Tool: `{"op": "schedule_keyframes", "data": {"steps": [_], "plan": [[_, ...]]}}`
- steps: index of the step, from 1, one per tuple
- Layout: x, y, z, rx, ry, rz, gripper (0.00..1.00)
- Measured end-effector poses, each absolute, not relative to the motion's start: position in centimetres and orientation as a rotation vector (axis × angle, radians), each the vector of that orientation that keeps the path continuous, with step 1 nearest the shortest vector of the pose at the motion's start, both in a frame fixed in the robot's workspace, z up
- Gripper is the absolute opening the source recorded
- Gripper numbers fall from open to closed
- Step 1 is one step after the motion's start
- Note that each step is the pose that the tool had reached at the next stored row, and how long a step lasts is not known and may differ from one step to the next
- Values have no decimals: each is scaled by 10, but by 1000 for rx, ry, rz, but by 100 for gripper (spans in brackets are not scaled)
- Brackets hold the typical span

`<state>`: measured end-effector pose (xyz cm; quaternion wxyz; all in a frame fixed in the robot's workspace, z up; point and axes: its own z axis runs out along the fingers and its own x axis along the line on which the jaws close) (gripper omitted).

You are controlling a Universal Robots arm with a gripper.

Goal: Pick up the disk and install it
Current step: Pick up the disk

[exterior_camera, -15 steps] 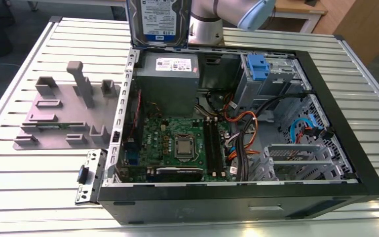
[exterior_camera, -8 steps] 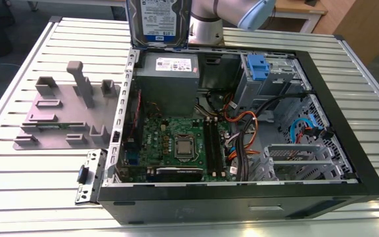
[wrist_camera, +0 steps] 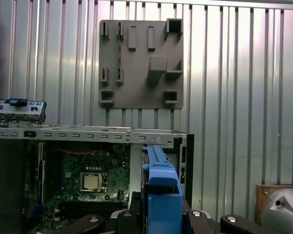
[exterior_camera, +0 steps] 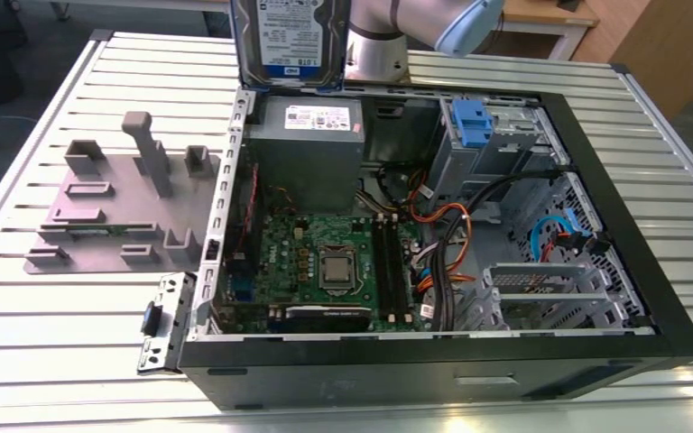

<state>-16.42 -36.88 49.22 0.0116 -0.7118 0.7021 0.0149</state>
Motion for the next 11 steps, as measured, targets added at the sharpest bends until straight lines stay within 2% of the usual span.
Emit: {"op": "schedule_keyframes", "data": {"steps": [11], "plan": [[-164, -371, 492, -2220, 2190, 46, 36]]}}
